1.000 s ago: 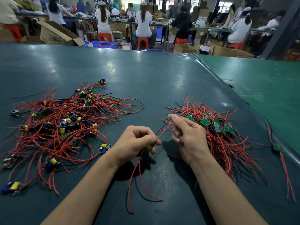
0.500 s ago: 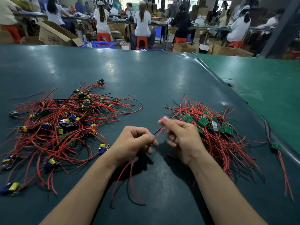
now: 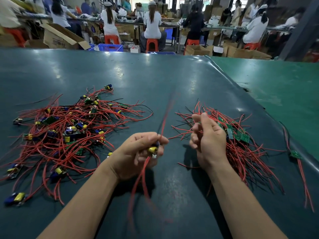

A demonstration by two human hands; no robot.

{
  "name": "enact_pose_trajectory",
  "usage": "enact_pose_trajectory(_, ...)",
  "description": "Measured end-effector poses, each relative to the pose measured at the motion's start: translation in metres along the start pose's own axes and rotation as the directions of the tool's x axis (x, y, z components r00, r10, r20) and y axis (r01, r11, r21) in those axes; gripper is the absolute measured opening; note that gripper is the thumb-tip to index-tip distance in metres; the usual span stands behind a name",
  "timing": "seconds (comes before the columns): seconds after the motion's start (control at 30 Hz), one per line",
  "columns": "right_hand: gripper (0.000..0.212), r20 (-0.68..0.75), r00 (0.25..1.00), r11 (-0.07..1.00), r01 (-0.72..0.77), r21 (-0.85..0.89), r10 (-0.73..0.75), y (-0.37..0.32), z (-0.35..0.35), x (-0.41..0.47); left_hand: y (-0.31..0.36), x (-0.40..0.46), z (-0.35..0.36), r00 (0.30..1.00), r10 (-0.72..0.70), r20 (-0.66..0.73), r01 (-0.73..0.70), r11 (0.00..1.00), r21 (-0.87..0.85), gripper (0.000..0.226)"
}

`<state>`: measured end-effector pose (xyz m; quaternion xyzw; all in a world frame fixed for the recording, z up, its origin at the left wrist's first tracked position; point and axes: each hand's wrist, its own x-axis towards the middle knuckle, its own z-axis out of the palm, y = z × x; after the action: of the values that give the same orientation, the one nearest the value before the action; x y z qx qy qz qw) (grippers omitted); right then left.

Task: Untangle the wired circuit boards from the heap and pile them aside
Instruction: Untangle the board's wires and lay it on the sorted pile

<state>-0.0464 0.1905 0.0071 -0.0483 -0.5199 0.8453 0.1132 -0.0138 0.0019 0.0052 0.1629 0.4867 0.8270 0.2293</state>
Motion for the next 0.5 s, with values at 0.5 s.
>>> enact_pose_trajectory(0.5, 0.019, 0.402, 0.897, 0.982, -0.145, -0.124, 0.183, 0.004, 0.018, -0.033, -0.001, 0.012, 0.006, 0.919, 0.264, -0.294, -0.325, 0.928, -0.181, 0.028)
